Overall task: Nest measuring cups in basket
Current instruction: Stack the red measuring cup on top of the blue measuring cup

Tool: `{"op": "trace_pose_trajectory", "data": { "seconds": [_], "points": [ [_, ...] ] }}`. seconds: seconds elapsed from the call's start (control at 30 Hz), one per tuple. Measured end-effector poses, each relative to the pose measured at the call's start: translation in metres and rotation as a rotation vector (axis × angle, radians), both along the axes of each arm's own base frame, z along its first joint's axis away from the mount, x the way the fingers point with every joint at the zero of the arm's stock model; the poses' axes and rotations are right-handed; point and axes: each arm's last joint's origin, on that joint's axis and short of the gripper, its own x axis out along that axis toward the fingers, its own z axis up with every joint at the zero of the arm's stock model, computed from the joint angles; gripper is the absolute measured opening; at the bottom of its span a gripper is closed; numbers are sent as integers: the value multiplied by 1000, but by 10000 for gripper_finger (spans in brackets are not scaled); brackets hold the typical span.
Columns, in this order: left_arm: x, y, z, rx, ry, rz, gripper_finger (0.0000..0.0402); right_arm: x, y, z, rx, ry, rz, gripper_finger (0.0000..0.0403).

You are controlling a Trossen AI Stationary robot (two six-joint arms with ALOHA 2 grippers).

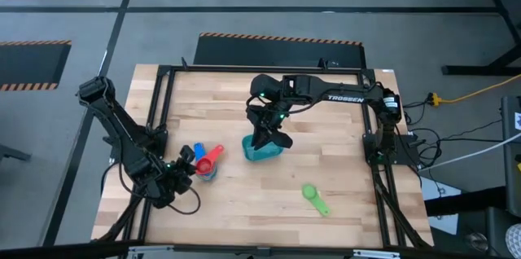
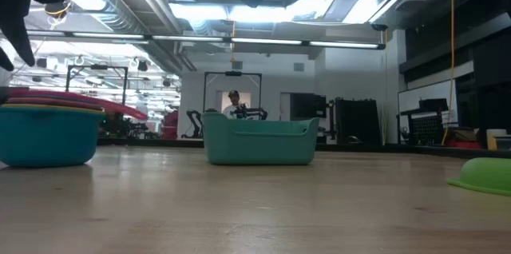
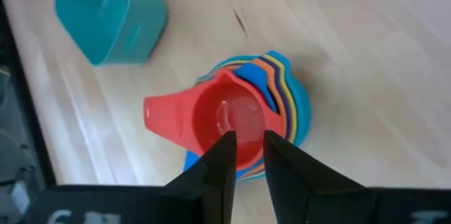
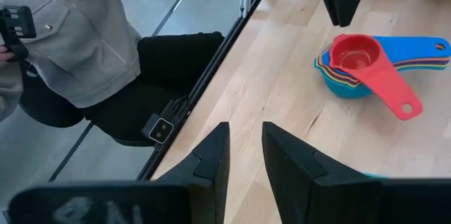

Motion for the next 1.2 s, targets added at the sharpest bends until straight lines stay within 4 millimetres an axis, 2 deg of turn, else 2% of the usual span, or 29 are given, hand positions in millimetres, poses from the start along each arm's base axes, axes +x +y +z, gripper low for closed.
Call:
{"op": "trace_pose_trajectory", "data": {
  "seconds": [0.27, 0.47, 0.7, 1.07, 1.2],
  "points": [
    [1, 2, 1, -94, -21, 121, 66, 7, 2, 6, -42, -137, 32, 89],
    [-5, 4, 7, -285, 41, 221, 66, 15, 13, 12, -98, -242, 13, 89],
    [-15, 10, 10, -461, 163, 431, 66, 19, 36, 14, -186, -298, -8, 89],
    [-14, 18, 9, -551, 119, 724, 66, 20, 73, 11, -288, -349, 41, 89],
    [-10, 21, 9, -582, 84, 806, 66, 26, 86, 1, -284, -347, 70, 89]
  ]
}}
